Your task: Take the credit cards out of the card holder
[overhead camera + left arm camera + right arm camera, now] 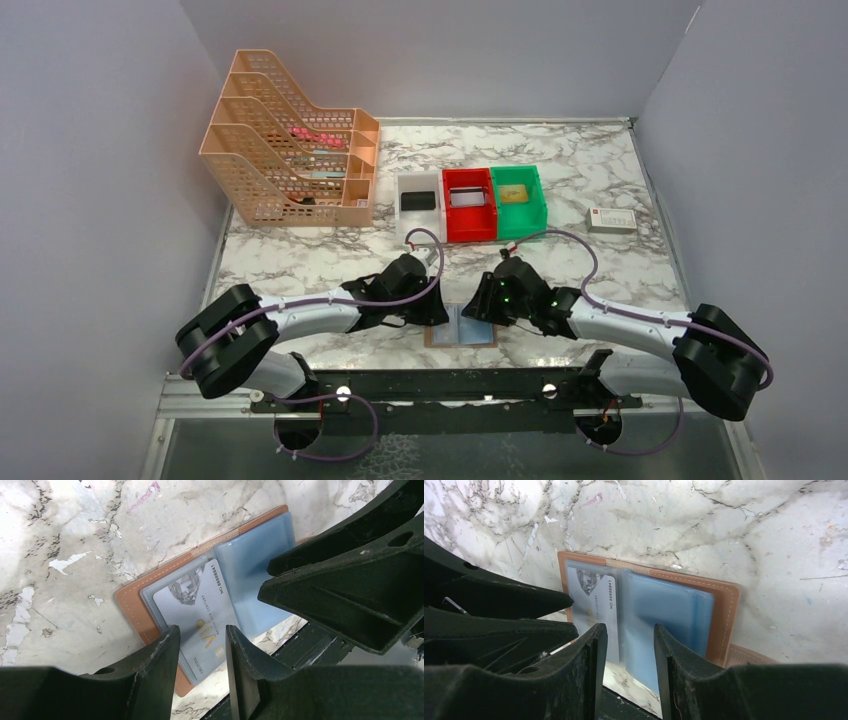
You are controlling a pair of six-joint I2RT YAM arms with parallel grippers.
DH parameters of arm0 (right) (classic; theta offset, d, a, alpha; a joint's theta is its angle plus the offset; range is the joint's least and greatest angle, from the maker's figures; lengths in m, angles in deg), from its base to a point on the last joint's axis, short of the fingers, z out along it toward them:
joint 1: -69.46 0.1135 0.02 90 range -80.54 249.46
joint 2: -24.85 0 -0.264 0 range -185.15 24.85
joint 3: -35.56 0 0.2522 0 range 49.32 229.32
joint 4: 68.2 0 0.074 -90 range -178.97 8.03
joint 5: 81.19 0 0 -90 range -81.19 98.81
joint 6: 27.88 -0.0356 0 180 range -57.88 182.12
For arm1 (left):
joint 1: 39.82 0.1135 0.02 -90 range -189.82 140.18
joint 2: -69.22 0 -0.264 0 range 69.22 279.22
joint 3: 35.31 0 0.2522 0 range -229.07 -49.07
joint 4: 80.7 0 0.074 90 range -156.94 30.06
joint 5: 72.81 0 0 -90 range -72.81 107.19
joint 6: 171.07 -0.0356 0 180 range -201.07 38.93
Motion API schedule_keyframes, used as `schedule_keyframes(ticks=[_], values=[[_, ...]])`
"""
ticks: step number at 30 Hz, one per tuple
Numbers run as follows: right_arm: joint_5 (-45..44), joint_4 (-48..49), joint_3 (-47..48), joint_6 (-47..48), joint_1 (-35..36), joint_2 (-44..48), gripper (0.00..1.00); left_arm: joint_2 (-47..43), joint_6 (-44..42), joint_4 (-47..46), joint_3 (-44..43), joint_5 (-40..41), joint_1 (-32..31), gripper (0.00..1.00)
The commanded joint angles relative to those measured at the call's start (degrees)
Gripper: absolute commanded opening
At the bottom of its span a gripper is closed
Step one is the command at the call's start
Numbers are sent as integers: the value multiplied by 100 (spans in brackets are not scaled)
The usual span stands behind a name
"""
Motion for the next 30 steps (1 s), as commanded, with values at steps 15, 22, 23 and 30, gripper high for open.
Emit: schedule_keyframes(ticks=[15, 22, 23, 30], values=[[1128, 1250, -112, 209, -6, -612, 44, -63, 21, 304, -1, 233, -36, 42], [1268, 1387, -116, 187, -4, -824, 44, -67, 46, 314, 4, 238, -58, 42], [1269, 1393, -113, 170, -6, -850, 43, -85, 47, 342, -20, 244, -58, 42], [1369, 1566, -153, 43, -6, -1064, 39, -45, 19, 430, -63, 224, -67, 38]])
